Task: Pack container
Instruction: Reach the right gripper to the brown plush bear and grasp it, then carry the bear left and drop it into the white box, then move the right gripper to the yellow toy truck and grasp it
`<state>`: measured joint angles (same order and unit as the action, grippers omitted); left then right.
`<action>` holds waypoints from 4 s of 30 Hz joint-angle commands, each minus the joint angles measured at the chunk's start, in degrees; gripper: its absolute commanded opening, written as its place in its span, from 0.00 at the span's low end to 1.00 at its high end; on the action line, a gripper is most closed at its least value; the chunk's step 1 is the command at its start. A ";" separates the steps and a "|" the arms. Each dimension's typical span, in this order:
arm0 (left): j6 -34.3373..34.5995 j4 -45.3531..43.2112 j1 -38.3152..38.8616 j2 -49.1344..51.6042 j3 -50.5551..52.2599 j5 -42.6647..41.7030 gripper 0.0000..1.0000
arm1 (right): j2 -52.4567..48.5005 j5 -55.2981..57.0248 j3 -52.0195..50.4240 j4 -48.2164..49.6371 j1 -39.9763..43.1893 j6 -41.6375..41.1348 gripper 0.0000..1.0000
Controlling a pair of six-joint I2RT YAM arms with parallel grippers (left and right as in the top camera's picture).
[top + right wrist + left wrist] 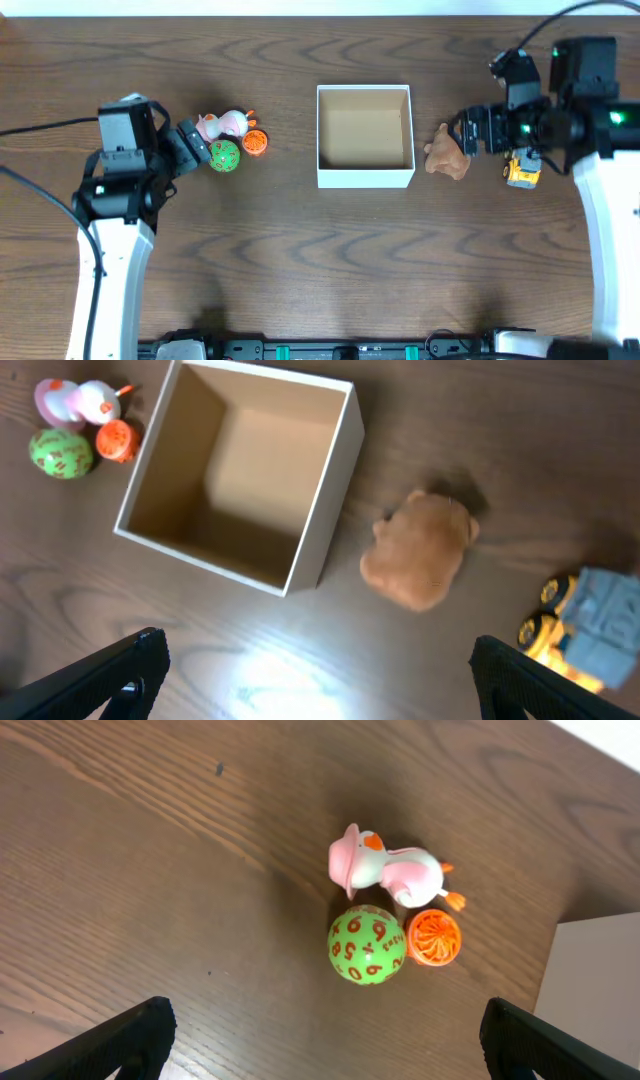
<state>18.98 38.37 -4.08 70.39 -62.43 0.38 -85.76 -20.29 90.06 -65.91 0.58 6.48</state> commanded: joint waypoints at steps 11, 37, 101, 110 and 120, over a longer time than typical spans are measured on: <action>-1.57 1.73 -0.26 3.34 -0.90 0.46 0.98 | -20.68 12.79 1.22 3.91 -0.20 -10.25 0.91; -1.57 1.73 -0.26 3.34 -0.90 0.46 0.98 | -29.42 18.58 2.47 6.62 -4.09 -18.21 0.01; -1.57 1.73 -0.26 3.34 -0.90 0.44 0.98 | -30.73 20.33 11.89 21.57 -31.21 -23.65 0.70; -1.57 1.73 -0.26 3.34 -0.90 0.44 0.98 | -18.10 25.99 11.89 14.49 -27.32 -22.93 0.80; -1.57 1.73 -0.26 3.34 -0.90 0.46 0.98 | -6.25 28.81 11.89 -2.62 -0.37 -23.78 0.84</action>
<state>17.98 40.07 -4.08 73.52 -62.50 0.40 -92.44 6.55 101.82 -66.89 -5.76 -17.28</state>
